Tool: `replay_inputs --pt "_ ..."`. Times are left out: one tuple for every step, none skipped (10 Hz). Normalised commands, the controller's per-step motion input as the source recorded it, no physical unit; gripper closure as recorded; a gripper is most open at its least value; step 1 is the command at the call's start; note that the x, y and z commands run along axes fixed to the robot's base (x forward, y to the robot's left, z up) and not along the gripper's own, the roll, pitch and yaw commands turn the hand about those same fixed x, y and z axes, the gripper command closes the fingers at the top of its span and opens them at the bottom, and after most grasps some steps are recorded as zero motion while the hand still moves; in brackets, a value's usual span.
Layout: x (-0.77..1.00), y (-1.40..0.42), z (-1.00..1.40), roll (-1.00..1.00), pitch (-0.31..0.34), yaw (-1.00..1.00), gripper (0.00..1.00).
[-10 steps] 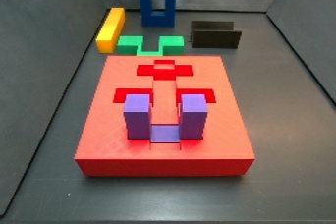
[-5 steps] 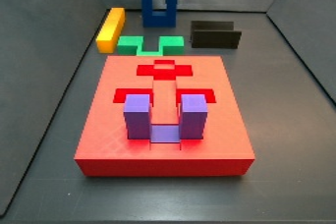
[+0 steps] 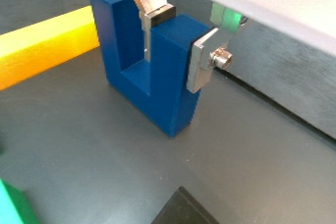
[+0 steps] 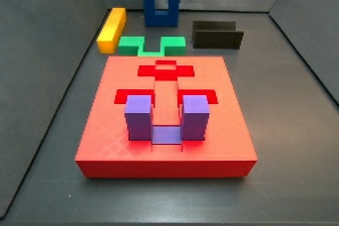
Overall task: Pick up the blue object. Move up. Move to above the board. Insert the blue object.
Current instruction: Pick up the blue object.
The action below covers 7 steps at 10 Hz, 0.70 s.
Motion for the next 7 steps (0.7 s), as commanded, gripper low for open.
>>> replay_inputs --pt "0.0 0.0 0.0 0.0 0.0 0.0 1.0" --pt "0.0 0.0 0.0 0.0 0.0 0.0 1.0" --pt "0.0 0.0 0.0 0.0 0.0 0.0 1.0" --pt "0.0 0.0 0.0 0.0 0.0 0.0 1.0" --pt "0.0 0.0 0.0 0.0 0.0 0.0 1.0" --pt "0.0 0.0 0.0 0.0 0.0 0.0 1.0" --pt "0.0 0.0 0.0 0.0 0.0 0.0 1.0"
